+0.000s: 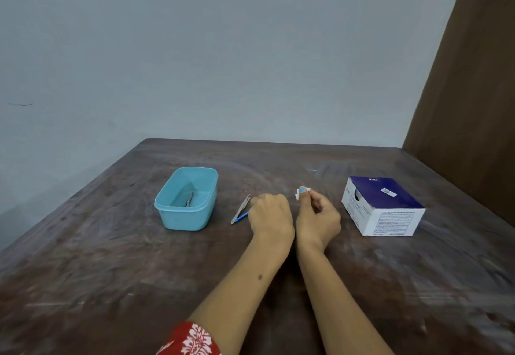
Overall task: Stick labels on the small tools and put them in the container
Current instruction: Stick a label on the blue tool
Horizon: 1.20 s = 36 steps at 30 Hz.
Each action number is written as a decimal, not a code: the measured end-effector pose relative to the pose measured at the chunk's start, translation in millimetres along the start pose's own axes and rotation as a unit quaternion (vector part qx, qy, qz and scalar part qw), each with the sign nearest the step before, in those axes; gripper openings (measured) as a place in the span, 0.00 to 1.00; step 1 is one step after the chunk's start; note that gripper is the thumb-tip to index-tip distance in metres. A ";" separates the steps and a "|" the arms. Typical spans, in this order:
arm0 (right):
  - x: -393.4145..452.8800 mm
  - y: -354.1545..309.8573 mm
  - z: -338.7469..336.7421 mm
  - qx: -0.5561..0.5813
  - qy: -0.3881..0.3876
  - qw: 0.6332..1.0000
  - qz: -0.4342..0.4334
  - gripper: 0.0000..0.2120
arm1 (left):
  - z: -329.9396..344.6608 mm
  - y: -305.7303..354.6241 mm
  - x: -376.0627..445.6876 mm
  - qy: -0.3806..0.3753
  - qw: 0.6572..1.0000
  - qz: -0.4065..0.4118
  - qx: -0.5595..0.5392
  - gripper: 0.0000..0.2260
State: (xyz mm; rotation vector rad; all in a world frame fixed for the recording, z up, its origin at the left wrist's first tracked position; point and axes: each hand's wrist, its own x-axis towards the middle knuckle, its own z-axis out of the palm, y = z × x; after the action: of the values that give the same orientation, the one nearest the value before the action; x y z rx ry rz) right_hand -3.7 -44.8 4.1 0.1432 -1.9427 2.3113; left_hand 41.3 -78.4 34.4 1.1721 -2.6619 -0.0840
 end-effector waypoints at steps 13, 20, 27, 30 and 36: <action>-1.3 6.2 2.8 -0.006 -0.030 0.999 -0.007 0.01 | -6.8 -21.6 -0.8 -0.012 0.999 0.006 -0.051 0.07; -4.5 5.5 4.6 0.037 -0.099 0.994 0.010 0.03 | 0.9 -50.1 0.4 0.014 0.926 -0.064 -0.371 0.05; -11.9 11.4 6.3 0.003 -0.210 0.978 -0.023 0.08 | 19.6 -65.9 -2.2 -0.021 0.737 -0.110 -0.667 0.06; -15.2 9.1 4.5 -0.049 -0.238 0.968 -0.063 0.07 | 23.2 -65.4 -1.5 -0.003 0.750 -0.089 -0.655 0.08; -19.9 1.6 3.5 -0.055 -0.254 0.963 -0.077 0.07 | 24.7 -67.7 -0.2 0.036 0.774 -0.056 -0.630 0.10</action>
State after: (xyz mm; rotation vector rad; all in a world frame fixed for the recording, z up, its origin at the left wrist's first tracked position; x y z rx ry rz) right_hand 15.7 -49.1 0.1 0.9235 -2.1708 2.2081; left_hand 84.5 -125.2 0.5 0.7407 -1.6871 -1.5030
